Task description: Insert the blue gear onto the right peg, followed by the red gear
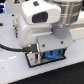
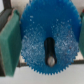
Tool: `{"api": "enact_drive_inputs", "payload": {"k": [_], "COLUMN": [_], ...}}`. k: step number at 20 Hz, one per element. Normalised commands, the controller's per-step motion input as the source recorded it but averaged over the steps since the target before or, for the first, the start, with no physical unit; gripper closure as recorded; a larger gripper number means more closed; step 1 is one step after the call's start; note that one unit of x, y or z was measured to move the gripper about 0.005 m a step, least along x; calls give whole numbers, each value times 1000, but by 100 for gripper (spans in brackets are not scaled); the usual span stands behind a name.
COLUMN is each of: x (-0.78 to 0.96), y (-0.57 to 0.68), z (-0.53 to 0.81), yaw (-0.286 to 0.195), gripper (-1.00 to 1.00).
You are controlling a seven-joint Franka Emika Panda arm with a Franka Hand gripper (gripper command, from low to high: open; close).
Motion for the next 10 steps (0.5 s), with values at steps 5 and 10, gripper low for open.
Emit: {"api": "enact_drive_inputs", "payload": {"k": [5,10], "x": [3,-91], "y": [126,134], "z": [41,320], "yaw": [0,0], "gripper": [-100,-100]}}
